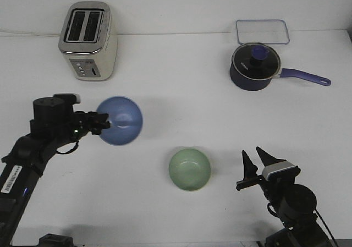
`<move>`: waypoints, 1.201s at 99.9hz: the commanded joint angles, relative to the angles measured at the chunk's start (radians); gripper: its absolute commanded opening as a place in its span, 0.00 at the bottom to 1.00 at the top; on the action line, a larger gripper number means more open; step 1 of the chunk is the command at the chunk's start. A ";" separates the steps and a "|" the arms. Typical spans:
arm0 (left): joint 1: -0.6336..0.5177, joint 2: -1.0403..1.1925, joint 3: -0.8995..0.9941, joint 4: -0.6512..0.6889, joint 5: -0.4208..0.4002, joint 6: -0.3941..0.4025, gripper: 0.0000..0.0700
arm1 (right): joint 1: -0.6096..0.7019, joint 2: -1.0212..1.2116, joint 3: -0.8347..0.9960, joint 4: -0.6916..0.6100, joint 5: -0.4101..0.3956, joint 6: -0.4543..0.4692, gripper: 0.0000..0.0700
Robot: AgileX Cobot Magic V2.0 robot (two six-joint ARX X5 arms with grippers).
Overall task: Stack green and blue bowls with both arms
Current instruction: 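Carry the blue bowl over the green bowl, lower it in, release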
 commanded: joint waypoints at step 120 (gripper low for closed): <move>-0.537 0.261 0.018 0.171 -0.077 -0.027 0.60 | 0.006 0.005 0.006 0.011 0.000 0.010 0.46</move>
